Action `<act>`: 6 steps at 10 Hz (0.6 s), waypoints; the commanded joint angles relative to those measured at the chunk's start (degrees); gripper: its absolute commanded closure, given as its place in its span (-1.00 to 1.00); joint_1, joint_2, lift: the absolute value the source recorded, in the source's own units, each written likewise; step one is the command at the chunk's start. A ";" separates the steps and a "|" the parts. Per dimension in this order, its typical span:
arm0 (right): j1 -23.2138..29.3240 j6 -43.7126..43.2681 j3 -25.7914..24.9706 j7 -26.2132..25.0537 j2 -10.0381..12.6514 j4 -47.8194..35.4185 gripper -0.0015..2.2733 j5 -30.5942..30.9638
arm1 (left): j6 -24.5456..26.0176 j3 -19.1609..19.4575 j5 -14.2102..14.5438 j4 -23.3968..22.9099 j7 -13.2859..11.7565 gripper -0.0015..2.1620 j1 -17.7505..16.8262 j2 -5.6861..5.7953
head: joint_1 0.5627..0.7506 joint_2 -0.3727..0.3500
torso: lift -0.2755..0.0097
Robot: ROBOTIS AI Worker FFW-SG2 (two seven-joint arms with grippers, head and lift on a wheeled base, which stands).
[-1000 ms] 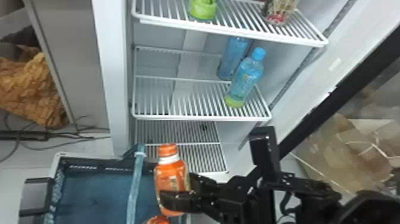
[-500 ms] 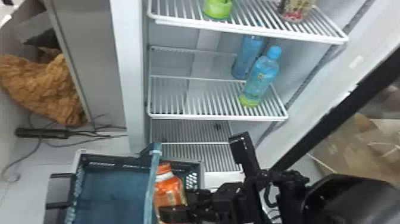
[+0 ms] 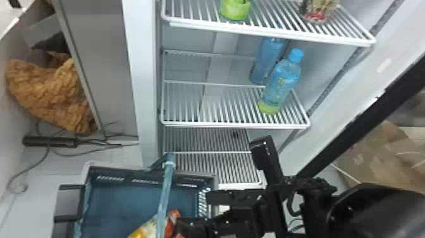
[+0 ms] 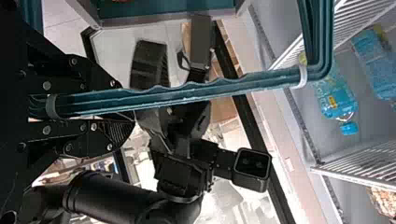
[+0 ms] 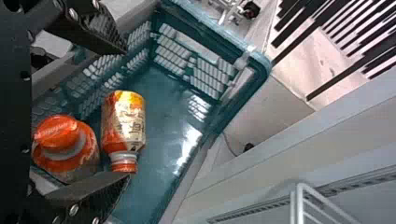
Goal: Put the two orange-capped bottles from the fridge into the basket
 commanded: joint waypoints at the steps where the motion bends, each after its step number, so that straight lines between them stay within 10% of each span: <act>1: 1.42 -3.08 -1.24 -0.05 0.38 -1.72 -0.94 1.33 | 0.00 0.05 0.00 -0.01 -0.01 0.11 0.06 0.00 | 0.41 -0.56 | -0.72; 6: 13.23 -39.64 -9.01 -8.84 5.12 -8.19 -0.93 1.22 | -0.85 0.17 0.12 -0.01 -0.01 0.11 0.20 -0.09 | 0.41 -0.63 | -0.72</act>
